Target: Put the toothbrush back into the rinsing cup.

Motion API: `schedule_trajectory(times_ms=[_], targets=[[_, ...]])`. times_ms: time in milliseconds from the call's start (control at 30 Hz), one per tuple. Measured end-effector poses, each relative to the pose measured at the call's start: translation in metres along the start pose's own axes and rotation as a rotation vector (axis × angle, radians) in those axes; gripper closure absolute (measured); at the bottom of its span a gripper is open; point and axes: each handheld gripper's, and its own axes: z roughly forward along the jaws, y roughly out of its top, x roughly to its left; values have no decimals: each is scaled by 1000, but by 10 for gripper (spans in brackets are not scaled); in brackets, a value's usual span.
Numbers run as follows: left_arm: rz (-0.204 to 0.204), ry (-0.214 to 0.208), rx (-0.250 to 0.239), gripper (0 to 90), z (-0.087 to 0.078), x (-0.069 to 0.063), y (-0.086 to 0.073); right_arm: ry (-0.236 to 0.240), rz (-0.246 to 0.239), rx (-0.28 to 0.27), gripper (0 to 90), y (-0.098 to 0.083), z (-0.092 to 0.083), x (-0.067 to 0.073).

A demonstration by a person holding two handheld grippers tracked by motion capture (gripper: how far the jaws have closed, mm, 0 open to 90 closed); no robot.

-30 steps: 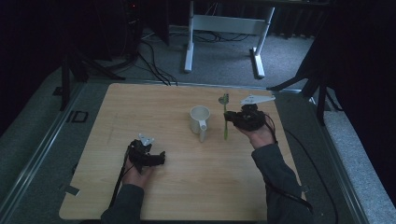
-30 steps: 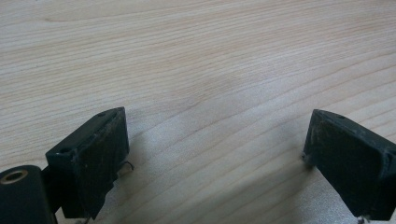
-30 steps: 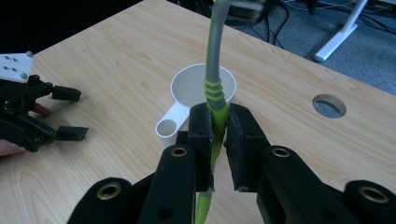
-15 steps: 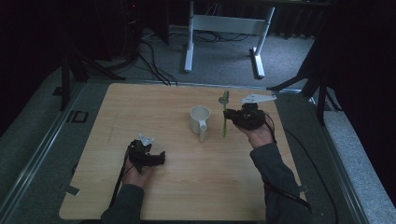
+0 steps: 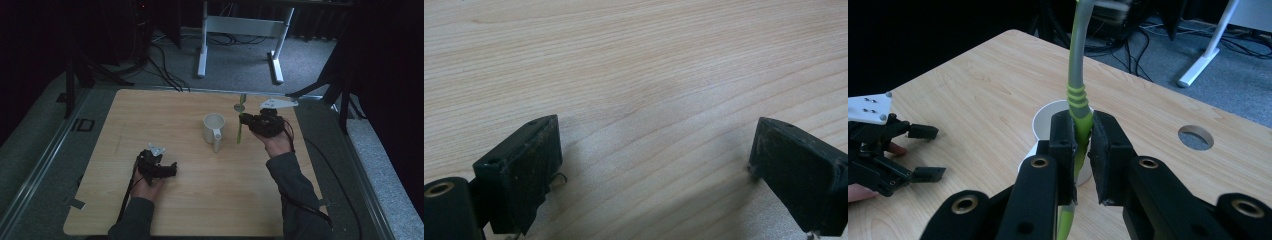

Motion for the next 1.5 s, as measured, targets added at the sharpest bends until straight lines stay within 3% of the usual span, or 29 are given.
schedule_trajectory(times_ms=[1500], targets=[[0,0,0,70,0,0,0,16,49,-96,805,19,-1,7]])
